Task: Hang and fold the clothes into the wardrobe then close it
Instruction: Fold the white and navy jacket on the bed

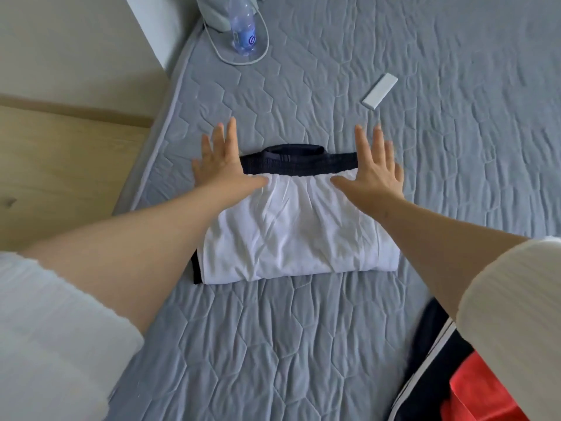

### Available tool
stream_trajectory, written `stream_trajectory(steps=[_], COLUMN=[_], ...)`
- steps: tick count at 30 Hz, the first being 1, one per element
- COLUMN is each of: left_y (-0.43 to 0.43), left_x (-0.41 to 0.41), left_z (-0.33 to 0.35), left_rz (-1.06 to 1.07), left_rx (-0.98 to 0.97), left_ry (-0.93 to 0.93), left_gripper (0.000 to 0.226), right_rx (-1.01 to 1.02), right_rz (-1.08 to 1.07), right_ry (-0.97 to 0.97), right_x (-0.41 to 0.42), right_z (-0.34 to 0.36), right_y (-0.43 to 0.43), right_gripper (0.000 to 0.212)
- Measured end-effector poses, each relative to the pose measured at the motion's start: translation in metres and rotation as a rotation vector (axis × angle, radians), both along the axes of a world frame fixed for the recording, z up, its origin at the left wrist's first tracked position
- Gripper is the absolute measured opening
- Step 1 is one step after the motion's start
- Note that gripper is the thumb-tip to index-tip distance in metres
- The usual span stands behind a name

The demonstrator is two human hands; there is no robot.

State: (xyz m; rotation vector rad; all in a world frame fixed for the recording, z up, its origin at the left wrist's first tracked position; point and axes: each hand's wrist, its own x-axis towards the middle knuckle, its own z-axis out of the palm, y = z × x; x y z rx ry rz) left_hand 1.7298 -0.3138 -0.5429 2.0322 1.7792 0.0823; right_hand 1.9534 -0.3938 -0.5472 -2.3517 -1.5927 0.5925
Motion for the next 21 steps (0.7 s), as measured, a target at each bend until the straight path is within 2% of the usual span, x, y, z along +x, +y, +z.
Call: stream_trajectory(steps=[8, 13, 17, 19, 21], left_y=[-0.031, -0.100, -0.137, -0.138, -0.130], left_x=[-0.004, -0.013, -0.016, -0.019, -0.023], left_z=[-0.032, -0.095, -0.150, -0.173, -0.185], left_rz=[-0.183, -0.506, -0.481, -0.471, -0.452], left_rx=[-0.054, -0.221, -0.321, -0.278, -0.155], left_ry=[0.114, 0.323, 0.463, 0.499, 0.450], left_gripper=[0.106, 0.095, 0.102, 0.099, 0.082], right_rx=[-0.166, -0.433, -0.514, -0.511, -0.464], right_rz=[0.057, 0.240, 0.382, 0.394, 0.365], right_ry=[-0.010, -0.047, -0.174, -0.237, -0.286], right_x=[-0.013, -0.038, -0.038, -0.034, -0.032], right_z=[-0.032, -0.091, -0.146, -0.167, -0.182], right_y=[-0.028, -0.075, -0.101, -0.103, -0.101], right_gripper=[0.090, 0.089, 0.085, 0.086, 0.076])
